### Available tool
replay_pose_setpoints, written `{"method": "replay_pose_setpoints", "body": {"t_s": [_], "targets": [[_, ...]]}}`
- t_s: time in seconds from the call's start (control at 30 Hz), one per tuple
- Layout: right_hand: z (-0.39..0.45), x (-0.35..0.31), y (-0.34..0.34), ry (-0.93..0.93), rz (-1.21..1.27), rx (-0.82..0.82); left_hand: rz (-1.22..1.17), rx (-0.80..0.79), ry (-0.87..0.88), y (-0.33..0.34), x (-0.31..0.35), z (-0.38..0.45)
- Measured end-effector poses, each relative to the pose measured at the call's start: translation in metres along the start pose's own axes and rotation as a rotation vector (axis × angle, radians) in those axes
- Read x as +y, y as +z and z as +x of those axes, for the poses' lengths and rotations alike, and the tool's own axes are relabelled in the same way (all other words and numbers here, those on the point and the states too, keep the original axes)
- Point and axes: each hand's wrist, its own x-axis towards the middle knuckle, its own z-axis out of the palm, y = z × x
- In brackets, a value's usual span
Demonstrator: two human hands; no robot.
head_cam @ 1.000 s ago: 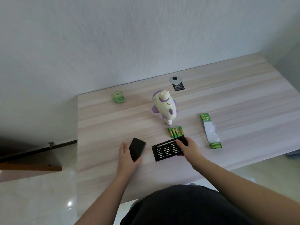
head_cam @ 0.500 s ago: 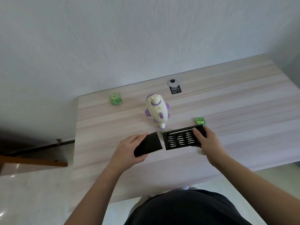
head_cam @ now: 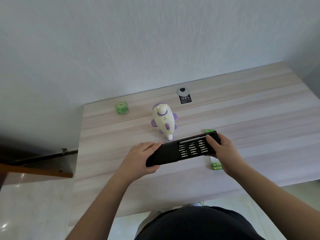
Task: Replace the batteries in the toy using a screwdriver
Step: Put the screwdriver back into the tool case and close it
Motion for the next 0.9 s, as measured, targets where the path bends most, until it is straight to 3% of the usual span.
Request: {"method": "replay_pose_setpoints", "body": {"t_s": [0.5,0.9], "targets": [[0.012,-0.012,-0.007,0.014,-0.005,0.012,-0.037,-0.043,-0.019,-0.015,-0.003,0.017],[0.016,-0.037,0.004,0.006,0.037,-0.009,-0.021,0.039,0.02,-0.03,-0.007,0.025]]}}
